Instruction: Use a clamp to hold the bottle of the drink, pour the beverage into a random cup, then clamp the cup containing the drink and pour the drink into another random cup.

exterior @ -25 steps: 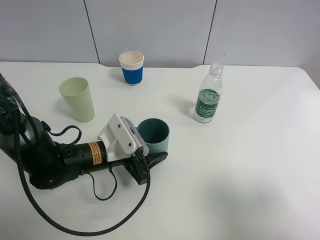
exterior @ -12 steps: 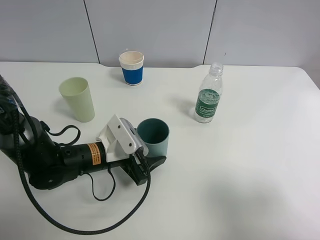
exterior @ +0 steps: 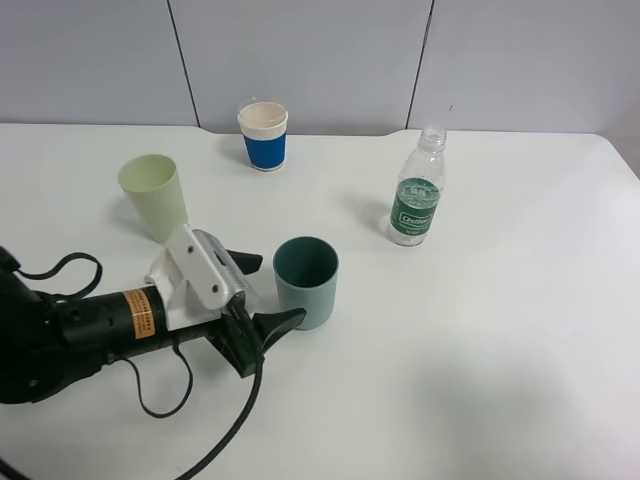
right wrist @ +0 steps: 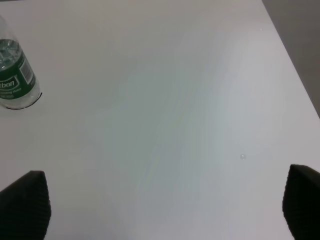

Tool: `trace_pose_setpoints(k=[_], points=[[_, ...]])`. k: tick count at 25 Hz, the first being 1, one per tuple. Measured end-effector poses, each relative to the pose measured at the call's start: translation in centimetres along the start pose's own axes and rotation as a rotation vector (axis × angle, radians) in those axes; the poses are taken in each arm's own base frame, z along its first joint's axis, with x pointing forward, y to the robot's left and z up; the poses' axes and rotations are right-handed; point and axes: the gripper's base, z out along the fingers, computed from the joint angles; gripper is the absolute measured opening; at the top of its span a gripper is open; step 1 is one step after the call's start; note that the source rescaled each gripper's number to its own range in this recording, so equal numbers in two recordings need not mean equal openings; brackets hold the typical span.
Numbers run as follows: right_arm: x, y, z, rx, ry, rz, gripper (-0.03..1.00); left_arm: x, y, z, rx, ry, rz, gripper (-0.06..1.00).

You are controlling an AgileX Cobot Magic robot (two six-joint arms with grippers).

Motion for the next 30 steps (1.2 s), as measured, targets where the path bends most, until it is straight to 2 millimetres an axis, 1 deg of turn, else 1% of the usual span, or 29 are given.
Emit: trace_pose_setpoints(k=[5, 6, 7, 9, 11, 12, 13, 14, 19, 24, 30], points=[[0.0, 0.0, 0.0, 0.0, 0.0, 0.0, 0.98, -0.7, -0.2, -3.1, -0.052, -0.024, -0.004, 0.47], [0.0, 0.0, 0.0, 0.0, 0.0, 0.0, 0.98, -0.8, -0.3, -3.6, -0.065, -0.027, -0.008, 0.5], [0.0, 0.0, 0.0, 0.0, 0.0, 0.0, 0.98, -1.0, -0.2, -4.1, -0.079, -0.035, -0.012, 0.55], [0.0, 0.0, 0.0, 0.0, 0.0, 0.0, 0.98, -1.3, -0.1, -5.1, -0.119, -0.057, -0.023, 0.74], [0.0, 0.0, 0.0, 0.0, 0.0, 0.0, 0.98, -1.6, 0.2, -5.8, -0.166, -0.078, -0.038, 0.89], [0.0, 0.0, 0.0, 0.0, 0.0, 0.0, 0.98, -1.9, 0.4, -6.1, -0.193, -0.096, -0.046, 0.93], [0.0, 0.0, 0.0, 0.0, 0.0, 0.0, 0.98, -2.2, 0.6, -6.5, -0.218, -0.114, -0.053, 0.95], [0.0, 0.0, 0.0, 0.0, 0.0, 0.0, 0.98, -2.4, 0.7, -6.7, -0.237, -0.13, -0.059, 0.97], [0.0, 0.0, 0.0, 0.0, 0.0, 0.0, 0.98, -4.0, 1.2, -7.8, -0.31, -0.235, -0.081, 0.97], [0.0, 0.0, 0.0, 0.0, 0.0, 0.0, 0.98, -5.3, 1.2, -8.7, -0.316, -0.321, -0.075, 0.97], [0.0, 0.0, 0.0, 0.0, 0.0, 0.0, 0.98, -7.1, 1.1, -10.3, -0.332, -0.45, -0.073, 0.97]])
